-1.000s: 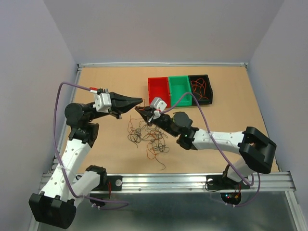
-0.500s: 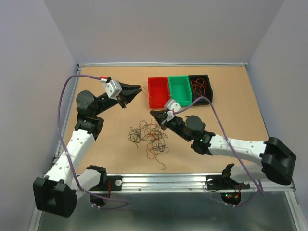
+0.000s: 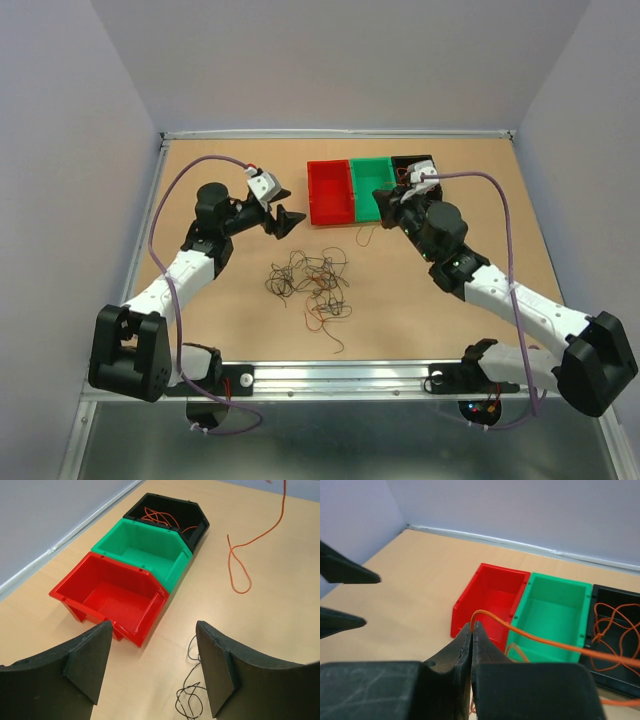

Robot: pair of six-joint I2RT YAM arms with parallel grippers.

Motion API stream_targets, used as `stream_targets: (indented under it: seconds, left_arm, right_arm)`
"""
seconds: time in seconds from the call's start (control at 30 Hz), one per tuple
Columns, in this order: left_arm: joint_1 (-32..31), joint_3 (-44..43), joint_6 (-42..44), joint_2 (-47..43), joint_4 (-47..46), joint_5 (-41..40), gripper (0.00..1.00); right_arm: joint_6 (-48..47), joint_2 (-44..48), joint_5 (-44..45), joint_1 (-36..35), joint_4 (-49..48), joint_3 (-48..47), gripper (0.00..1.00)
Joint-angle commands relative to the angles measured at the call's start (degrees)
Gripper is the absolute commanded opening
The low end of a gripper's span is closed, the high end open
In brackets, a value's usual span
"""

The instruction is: Untangle the cables

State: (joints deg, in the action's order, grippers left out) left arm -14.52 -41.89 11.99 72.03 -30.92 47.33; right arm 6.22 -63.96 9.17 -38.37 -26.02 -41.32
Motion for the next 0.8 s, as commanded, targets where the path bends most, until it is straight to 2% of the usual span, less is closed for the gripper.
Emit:
stream_targets:
  seconds: [0.0, 0.3, 0.57, 0.77]
  left_arm:
    - [-0.07, 1.55, 1.2, -1.63, -6.26, -2.25, 0.79]
    - [-0.07, 1.19, 1.81, -0.49, -6.0, -0.14, 0.79]
    - [-0.07, 1.63, 1.9, -2.24, -5.65, -0.05, 0.79]
    - [-0.07, 1.55, 1.9, -2.24, -5.65, 0.3, 0.79]
  right_arm:
    - [0.55, -3.69, 0.05, 4.08, 2.29, -7.63, 0.01]
    - [-2.26, -13.72, 13.41, 12.53, 1.06, -16.95, 0.01]
    - [-4.02, -23.13, 25.17, 17.97, -6.66, -20.55, 0.01]
    - [-4.55, -31.65, 26.25, 18.95, -11.15, -19.77, 0.01]
